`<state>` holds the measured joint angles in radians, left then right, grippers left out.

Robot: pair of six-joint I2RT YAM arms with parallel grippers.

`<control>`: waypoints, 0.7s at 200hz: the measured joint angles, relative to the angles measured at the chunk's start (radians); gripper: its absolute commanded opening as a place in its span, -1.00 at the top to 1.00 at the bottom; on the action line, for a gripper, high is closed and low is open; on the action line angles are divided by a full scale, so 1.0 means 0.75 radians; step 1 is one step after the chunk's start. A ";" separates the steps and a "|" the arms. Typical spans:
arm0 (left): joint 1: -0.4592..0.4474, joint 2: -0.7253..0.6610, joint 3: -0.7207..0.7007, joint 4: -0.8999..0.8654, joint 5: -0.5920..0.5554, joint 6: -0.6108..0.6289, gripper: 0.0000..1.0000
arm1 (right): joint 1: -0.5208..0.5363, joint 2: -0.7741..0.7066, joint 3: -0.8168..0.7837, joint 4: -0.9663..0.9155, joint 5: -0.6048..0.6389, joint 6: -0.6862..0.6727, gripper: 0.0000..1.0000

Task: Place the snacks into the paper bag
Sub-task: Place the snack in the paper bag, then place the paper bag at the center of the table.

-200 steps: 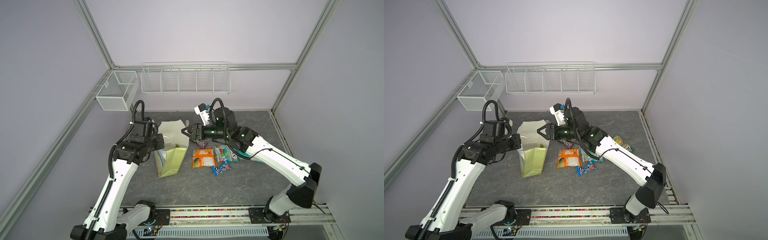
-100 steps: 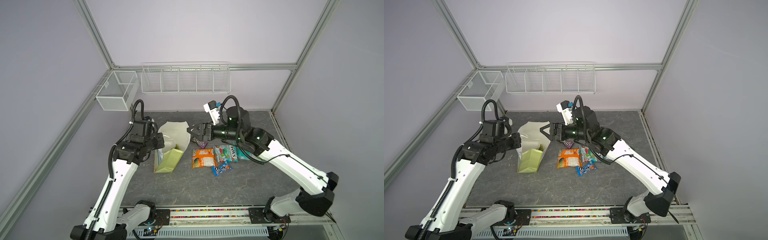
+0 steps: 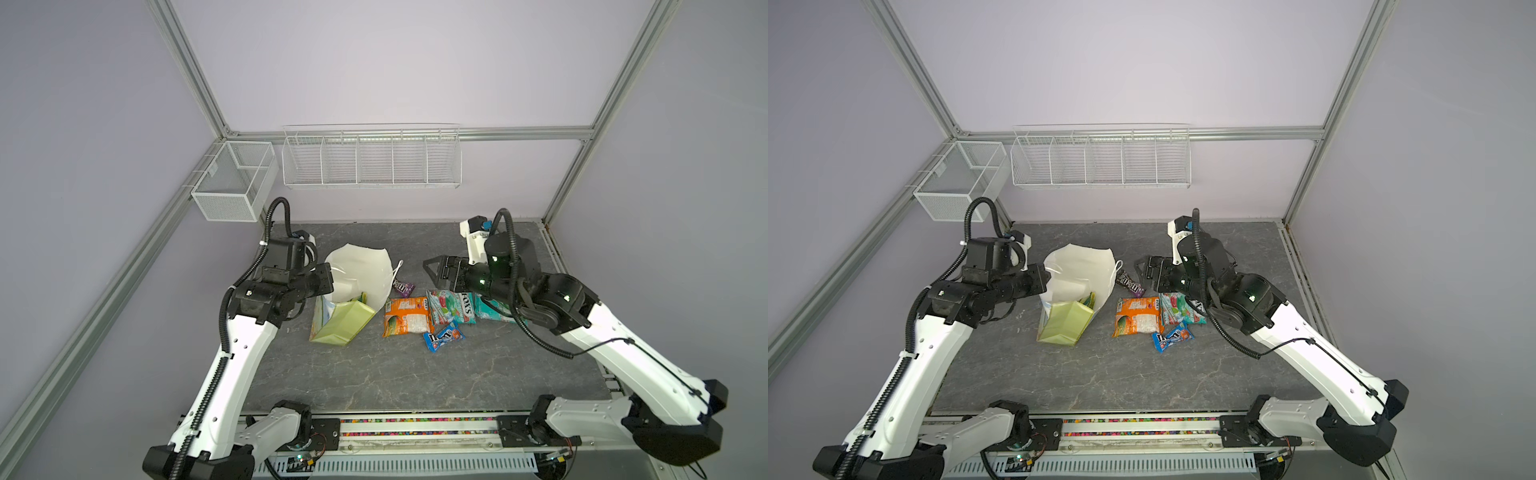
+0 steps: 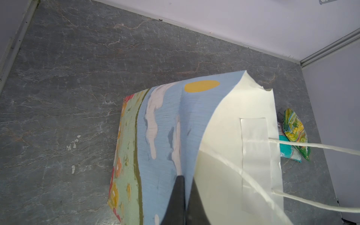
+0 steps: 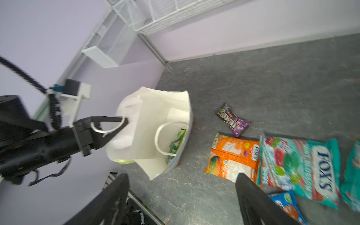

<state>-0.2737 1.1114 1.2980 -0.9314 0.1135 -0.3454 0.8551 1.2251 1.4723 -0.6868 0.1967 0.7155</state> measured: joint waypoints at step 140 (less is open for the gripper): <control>-0.001 0.026 -0.001 0.138 0.334 -0.145 1.00 | -0.242 0.156 -0.283 -0.368 -0.097 0.588 -0.76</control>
<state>-0.2745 1.1313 1.2976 -0.8276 0.3641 -0.4545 0.6739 1.3418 1.2598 -0.9627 0.1238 1.1564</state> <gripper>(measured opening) 0.047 0.883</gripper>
